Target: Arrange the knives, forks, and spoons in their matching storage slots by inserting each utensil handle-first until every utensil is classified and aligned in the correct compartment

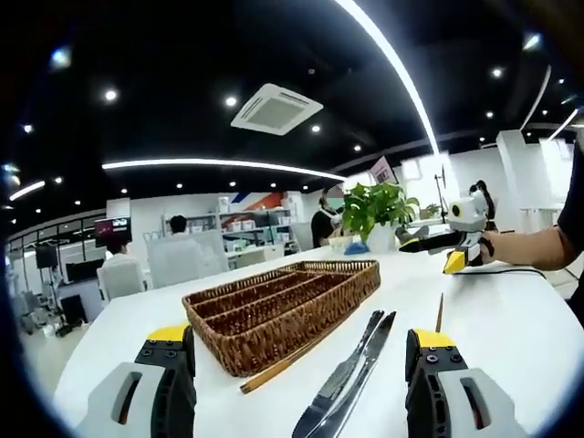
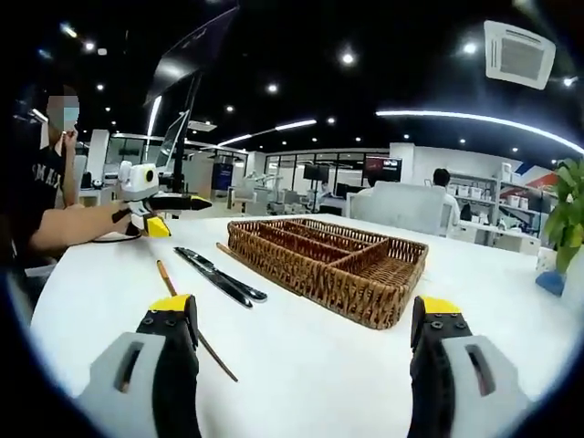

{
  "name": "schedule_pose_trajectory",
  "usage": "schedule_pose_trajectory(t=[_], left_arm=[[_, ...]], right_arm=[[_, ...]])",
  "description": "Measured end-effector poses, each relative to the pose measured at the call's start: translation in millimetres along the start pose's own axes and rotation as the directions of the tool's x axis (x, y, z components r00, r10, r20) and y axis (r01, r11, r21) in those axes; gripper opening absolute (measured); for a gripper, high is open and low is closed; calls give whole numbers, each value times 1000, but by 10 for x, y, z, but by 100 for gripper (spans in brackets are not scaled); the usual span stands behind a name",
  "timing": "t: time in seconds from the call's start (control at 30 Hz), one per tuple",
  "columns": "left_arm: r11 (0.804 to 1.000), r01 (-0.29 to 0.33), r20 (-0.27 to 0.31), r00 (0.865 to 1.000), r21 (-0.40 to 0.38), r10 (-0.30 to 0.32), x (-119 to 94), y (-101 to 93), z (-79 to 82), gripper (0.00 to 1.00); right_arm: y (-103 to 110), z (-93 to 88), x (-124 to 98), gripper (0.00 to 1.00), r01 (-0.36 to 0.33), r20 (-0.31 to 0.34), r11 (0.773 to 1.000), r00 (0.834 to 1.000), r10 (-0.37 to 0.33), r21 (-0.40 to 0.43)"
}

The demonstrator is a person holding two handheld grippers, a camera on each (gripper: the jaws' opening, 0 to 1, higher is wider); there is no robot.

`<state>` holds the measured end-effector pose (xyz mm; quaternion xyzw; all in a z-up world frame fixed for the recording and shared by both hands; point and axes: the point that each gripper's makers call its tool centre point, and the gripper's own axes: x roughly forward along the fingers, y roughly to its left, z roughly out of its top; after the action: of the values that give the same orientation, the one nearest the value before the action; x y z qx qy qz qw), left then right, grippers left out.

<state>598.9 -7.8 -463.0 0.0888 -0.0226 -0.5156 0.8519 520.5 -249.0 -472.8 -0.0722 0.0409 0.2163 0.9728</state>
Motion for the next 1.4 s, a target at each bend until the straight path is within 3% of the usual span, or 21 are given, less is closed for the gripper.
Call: schedule_pose_trajectory(t=[0.53,0.77,0.97,1.03,1.13,1.2,1.4], left_arm=[[1000,15,-22,1000,19,-14,3,-35,-32,100],[997,67,-68,996,24,-65,72,-157,-151,100],[997,81,-73,994,19,-80,46,-161,-149,100],[997,77,-67,995,15,-75,39,-147,-133,100],[997,80,-67,995,12,-79,39,-151,-130,100],[997,78,-69,995,13,-77,39,-147,-130,100],[994,106,-79,991,-15,-107,42,-156,-133,100]], right_arm=[[-16,24,-13,100,4,13,1000,1000,-4,3],[-4,33,-12,100,-9,18,1000,1000,9,0],[44,48,25,100,-56,16,998,998,56,10],[120,78,80,100,-100,1,995,995,100,-18],[207,176,147,100,-130,0,990,992,130,-52],[317,272,199,99,-187,13,980,982,188,-61],[359,328,246,97,-214,3,973,977,215,-83]])
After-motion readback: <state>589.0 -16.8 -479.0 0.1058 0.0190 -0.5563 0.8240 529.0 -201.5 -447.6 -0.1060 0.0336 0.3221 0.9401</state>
